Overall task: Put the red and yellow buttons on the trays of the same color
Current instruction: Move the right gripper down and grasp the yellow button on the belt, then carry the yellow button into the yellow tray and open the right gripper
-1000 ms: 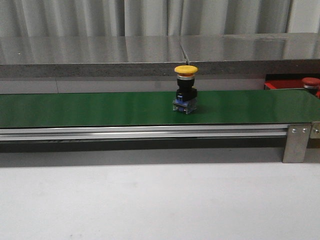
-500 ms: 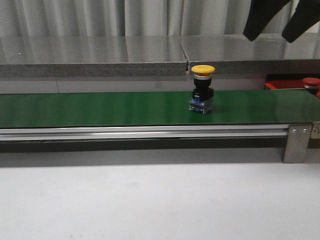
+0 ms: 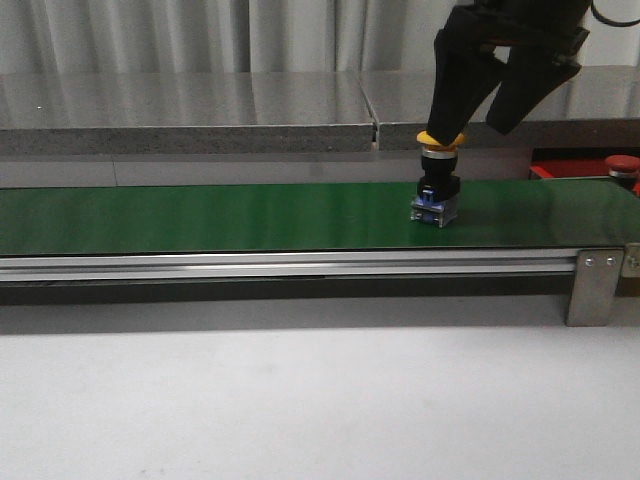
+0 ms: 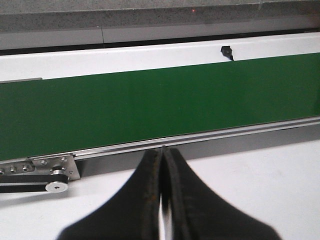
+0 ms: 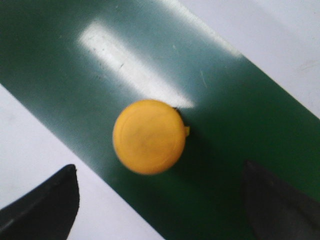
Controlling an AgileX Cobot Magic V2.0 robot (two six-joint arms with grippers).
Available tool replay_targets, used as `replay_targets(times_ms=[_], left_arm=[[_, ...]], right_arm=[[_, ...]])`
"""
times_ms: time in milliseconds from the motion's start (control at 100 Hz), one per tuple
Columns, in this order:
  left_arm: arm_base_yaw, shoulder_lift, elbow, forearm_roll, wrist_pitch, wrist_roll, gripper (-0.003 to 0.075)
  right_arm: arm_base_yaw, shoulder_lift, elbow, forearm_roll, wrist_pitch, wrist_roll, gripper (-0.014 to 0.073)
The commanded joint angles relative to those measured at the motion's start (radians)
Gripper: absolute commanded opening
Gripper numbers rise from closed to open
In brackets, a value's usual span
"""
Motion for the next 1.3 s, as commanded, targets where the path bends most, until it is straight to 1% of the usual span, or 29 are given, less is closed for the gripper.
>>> replay_targets(times_ms=[0,80,120,170,200,220,290,340,430,500,570,690,870,1080,1290], left_arm=[[-0.01,0.004,-0.028,-0.015,-0.068,-0.004,-0.0019],[-0.01,0.004,-0.028,-0.015,-0.068,-0.004,-0.0019],[-0.01,0.004,-0.028,-0.015,-0.068,-0.004,-0.0019],[-0.01,0.004,-0.028,-0.015,-0.068,-0.004,-0.0019],[-0.01,0.004,-0.028,-0.015,-0.068,-0.004,-0.0019],[-0.01,0.004,-0.028,-0.015,-0.068,-0.004,-0.0019],[-0.01,0.004,-0.028,-0.015,-0.068,-0.004,-0.0019],[-0.01,0.004,-0.028,-0.015,-0.068,-0.004,-0.0019],[-0.01,0.004,-0.028,-0.015,-0.068,-0.004,-0.0019],[-0.01,0.004,-0.028,-0.015,-0.068,-0.004,-0.0019],[-0.01,0.004,-0.028,-0.015,-0.068,-0.004,-0.0019],[-0.01,0.004,-0.028,-0.015,-0.068,-0.004,-0.0019],[-0.01,0.004,-0.028,-0.015,-0.068,-0.004,-0.0019],[-0.01,0.004,-0.028,-0.015,-0.068,-0.004,-0.0019],[-0.01,0.004,-0.028,-0.015,-0.068,-0.004,-0.0019]], right_arm=[[-0.001,-0.023,-0.032,0.01,-0.063,-0.015,0.0646],[-0.001,-0.004,-0.032,0.01,-0.072,-0.015,0.063],[-0.001,0.003,-0.032,0.01,-0.078,-0.015,0.0593],[-0.001,0.009,-0.032,0.011,-0.083,-0.014,0.0517],[-0.001,0.009,-0.032,0.011,-0.087,-0.014,0.0444],[-0.001,0.01,-0.032,0.011,-0.09,-0.014,0.0413],[-0.001,0.009,-0.032,0.011,-0.104,-0.014,0.0244],[-0.001,0.007,-0.032,0.011,-0.115,-0.014,0.0161],[-0.001,-0.006,-0.03,0.024,-0.155,-0.011,0.0058],[-0.001,-0.03,-0.025,0.03,-0.19,0.013,0.001],[-0.003,-0.065,-0.008,0.03,-0.223,0.05,-0.0011],[-0.016,-0.133,0.044,0.028,-0.257,0.116,-0.0015],[-0.066,-0.235,0.148,-0.025,-0.288,0.202,-0.0015],[-0.171,-0.345,0.257,-0.061,-0.297,0.241,-0.0015],[-0.315,-0.437,0.336,-0.061,-0.295,0.242,-0.0015]])
